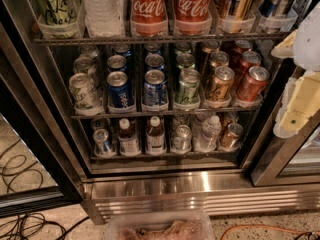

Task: Pick green can from top shelf of fridge

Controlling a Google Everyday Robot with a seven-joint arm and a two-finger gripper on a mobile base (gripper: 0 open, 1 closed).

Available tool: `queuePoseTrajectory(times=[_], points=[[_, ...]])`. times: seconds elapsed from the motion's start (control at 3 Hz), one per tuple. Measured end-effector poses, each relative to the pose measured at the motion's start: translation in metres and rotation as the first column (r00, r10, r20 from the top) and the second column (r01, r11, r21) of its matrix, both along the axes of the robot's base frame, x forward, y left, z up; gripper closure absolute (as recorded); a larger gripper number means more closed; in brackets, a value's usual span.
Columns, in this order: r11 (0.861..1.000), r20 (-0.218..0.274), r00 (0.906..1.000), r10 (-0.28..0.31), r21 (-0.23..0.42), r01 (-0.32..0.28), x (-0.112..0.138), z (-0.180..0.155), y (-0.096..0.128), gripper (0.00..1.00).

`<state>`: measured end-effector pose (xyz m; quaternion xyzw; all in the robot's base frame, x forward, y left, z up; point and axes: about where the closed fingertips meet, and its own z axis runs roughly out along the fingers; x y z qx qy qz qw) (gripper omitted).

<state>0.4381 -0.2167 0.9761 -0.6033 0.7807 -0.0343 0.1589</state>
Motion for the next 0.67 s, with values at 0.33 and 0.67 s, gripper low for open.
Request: queuePoseTrajectory(times=[0.33,0.67], points=[[1.000,0.000,1.0000,0.000,0.000,0.000,0.0000,0.0000,0.0000,0.00],[0.999,0.016,0.9998,-0.014,0.037,0.013,-0.0094,-0.0002,0.0076,0.00]])
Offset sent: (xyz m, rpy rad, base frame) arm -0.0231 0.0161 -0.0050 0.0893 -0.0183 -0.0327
